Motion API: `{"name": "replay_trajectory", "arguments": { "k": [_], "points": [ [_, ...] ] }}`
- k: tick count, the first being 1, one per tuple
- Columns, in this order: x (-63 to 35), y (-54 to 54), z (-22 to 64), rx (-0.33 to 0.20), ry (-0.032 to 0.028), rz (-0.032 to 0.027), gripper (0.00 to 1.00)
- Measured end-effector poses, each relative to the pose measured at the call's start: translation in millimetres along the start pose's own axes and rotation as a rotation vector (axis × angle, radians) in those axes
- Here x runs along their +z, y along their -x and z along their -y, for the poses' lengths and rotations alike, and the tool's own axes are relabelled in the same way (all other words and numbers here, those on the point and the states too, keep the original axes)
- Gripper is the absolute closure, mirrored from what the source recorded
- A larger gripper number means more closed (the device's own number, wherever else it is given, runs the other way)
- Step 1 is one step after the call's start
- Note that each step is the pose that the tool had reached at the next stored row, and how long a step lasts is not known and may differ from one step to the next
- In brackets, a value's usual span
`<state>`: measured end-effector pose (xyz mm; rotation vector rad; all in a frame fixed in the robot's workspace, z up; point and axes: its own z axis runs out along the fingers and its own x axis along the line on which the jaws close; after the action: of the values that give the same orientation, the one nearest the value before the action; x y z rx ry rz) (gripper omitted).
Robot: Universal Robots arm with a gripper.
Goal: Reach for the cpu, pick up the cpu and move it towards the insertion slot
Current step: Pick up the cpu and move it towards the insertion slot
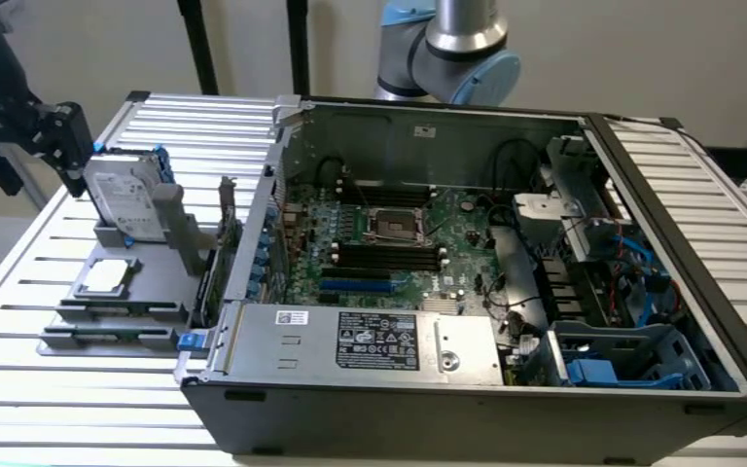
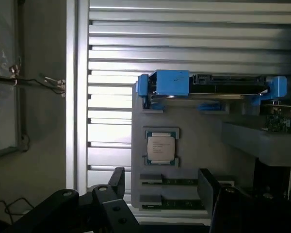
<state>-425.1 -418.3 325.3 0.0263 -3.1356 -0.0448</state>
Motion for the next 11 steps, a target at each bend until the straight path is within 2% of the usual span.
{"name": "replay_trajectory", "arguments": {
  "k": [6,11],
  "points": [
    [10.7,0.6,11.8,0.000,0.0000,0.0002,0.29],
    [19.7,4.6,15.6,0.000,0.0000,0.0000,0.29]
  ]
}}
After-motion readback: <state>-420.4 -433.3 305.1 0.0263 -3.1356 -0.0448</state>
